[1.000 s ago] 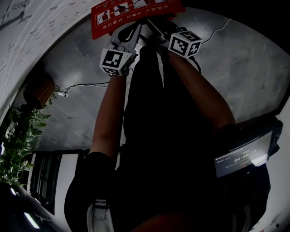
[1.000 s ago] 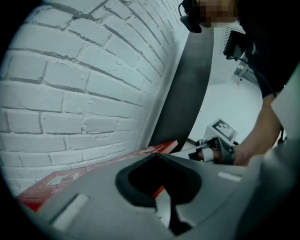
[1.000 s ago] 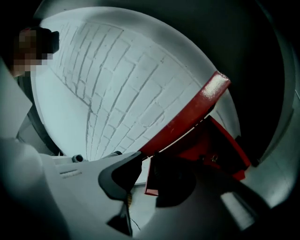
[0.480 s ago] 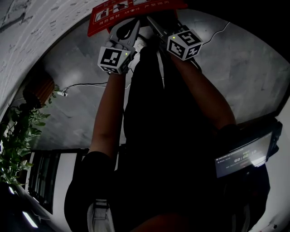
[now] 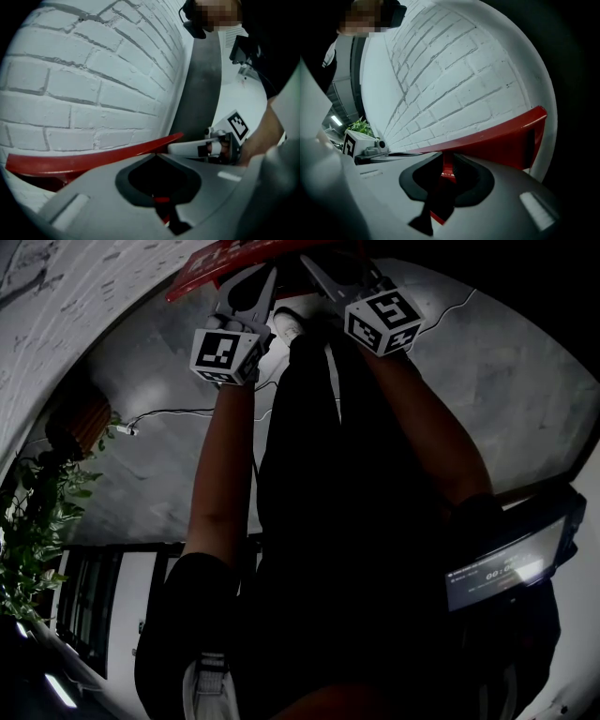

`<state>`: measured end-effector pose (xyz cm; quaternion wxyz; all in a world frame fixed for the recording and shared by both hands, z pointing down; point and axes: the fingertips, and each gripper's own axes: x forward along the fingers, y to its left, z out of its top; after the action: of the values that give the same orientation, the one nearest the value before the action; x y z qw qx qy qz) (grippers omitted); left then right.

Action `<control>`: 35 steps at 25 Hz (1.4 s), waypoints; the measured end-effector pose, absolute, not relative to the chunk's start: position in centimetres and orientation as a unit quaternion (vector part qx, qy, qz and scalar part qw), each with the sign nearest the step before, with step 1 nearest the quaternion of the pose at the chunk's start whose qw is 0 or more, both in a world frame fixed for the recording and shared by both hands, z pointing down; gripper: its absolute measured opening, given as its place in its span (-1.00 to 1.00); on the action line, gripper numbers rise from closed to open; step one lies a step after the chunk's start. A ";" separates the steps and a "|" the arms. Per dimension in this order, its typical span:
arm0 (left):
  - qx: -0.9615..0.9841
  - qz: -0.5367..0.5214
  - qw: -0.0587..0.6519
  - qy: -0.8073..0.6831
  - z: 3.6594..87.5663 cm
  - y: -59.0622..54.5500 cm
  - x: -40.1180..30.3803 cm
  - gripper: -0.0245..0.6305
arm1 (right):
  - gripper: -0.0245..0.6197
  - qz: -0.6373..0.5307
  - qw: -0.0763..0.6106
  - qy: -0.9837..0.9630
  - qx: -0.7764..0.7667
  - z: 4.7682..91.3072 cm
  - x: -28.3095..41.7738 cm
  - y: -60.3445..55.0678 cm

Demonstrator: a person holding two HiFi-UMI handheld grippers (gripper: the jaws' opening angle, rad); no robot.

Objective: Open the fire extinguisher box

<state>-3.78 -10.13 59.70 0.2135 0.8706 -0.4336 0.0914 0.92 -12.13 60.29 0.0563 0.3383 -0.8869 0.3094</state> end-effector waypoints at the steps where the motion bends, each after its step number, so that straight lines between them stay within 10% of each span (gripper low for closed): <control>1: 0.870 0.091 0.212 -0.436 59.7 -10.4 -3.9 -0.93 | -0.71 0.304 0.058 -0.890 0.336 60.2 0.9 -12.4; 35: 0.873 0.082 0.189 -0.442 54.5 -10.9 -6.0 -0.93 | -0.74 0.231 0.078 -0.919 0.311 55.3 -0.5 -14.9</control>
<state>-5.97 -10.94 54.54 0.1889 0.8731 -0.4418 0.0822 -0.55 -14.88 55.27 0.0776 0.3115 -0.9186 0.2306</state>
